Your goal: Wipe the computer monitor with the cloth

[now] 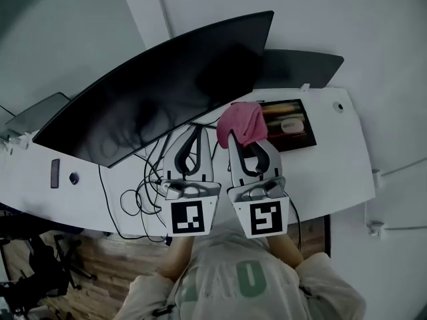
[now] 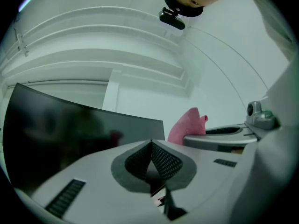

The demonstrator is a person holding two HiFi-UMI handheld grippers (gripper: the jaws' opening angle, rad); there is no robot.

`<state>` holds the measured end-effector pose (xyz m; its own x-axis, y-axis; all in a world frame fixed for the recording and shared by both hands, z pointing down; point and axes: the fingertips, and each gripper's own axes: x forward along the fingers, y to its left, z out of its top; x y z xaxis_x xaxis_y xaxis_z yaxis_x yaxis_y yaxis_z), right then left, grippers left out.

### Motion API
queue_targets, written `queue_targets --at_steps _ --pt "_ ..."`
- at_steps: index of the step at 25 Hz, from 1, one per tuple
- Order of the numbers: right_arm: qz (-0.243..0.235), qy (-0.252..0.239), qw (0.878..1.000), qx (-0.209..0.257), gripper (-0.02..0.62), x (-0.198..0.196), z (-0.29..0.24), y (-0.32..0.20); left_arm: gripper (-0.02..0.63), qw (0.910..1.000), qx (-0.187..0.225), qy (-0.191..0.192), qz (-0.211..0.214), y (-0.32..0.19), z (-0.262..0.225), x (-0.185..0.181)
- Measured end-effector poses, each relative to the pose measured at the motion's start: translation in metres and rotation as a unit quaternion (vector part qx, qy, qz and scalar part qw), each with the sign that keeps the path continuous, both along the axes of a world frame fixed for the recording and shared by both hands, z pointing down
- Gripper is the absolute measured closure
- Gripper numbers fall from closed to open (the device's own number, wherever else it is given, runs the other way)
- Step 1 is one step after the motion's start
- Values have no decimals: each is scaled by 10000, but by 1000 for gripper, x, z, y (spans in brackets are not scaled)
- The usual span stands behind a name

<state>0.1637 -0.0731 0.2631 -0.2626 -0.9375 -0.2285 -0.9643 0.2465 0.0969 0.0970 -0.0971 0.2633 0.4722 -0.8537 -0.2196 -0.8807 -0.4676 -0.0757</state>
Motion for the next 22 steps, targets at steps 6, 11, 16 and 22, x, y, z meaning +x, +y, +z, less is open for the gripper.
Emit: queue_targets --at_steps 6,11,16,22 --pt "71 226 9997 57 545 -12 3 24 592 9999 -12 -63 -112 25 4 -14" --pt "81 177 9998 83 545 -14 1 29 592 9999 60 -53 -134 32 -1 -15" --pt "63 207 9997 83 545 -19 0 32 592 9998 73 -93 -132 34 -2 -17" --pt "76 215 9997 26 545 -23 2 36 592 9998 46 -103 -139 38 1 -20"
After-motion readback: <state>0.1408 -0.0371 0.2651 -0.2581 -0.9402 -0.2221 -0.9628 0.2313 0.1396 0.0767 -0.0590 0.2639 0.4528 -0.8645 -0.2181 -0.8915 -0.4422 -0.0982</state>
